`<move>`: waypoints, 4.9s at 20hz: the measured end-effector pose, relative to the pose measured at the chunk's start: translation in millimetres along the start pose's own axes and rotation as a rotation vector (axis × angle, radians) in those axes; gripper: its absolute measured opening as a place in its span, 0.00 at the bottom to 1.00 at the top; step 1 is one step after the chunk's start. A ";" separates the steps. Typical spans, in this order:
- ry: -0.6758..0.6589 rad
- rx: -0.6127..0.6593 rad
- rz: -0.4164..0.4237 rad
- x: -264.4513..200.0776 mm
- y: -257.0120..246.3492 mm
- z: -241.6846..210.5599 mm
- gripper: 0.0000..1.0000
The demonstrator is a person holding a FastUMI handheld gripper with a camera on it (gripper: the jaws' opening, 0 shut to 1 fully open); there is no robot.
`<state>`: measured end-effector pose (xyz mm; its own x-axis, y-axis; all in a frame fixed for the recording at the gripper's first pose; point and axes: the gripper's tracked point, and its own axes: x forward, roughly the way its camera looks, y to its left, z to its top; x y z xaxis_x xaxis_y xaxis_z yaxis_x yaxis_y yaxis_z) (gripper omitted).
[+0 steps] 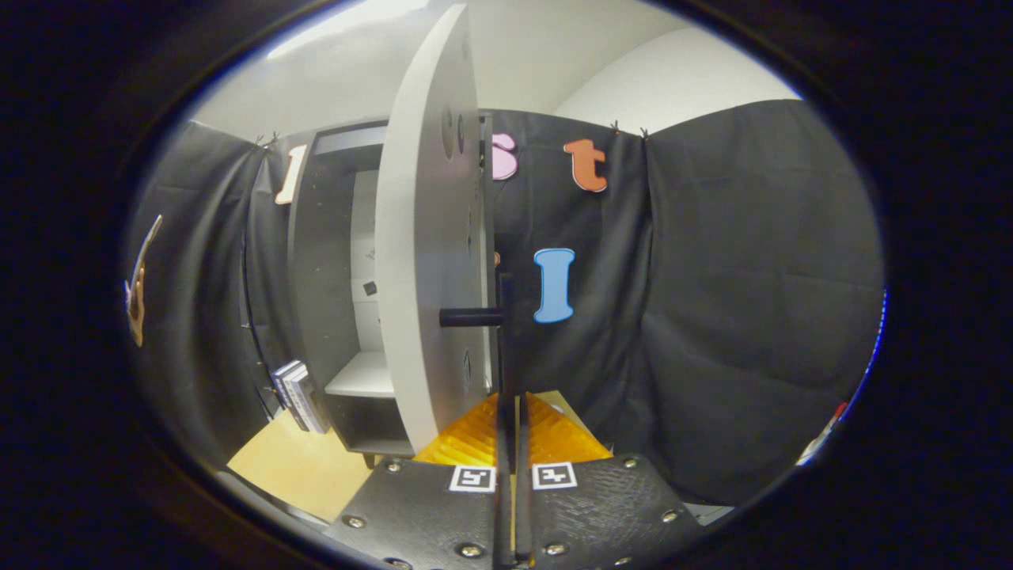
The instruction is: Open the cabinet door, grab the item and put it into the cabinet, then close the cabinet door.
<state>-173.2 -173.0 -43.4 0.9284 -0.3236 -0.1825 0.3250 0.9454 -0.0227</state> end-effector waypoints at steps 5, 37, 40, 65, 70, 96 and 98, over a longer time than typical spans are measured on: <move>-0.041 0.007 -0.113 -23.4 -31.5 9.2 0.13; 0.147 -0.163 0.439 58.6 254.7 -78.8 0.14; 0.245 -0.166 0.467 70.6 259.8 -126.7 0.14; 0.758 -0.428 0.547 63.8 221.4 -381.0 0.76; 0.838 -0.422 0.502 66.2 197.0 -410.5 0.76; 0.921 -0.374 0.416 64.6 186.6 -453.5 0.12; 0.912 -0.346 0.392 66.3 185.7 -438.1 0.12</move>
<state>-130.2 -2.1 -490.3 0.4232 0.0227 -0.9058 -0.1711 0.9837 -0.0553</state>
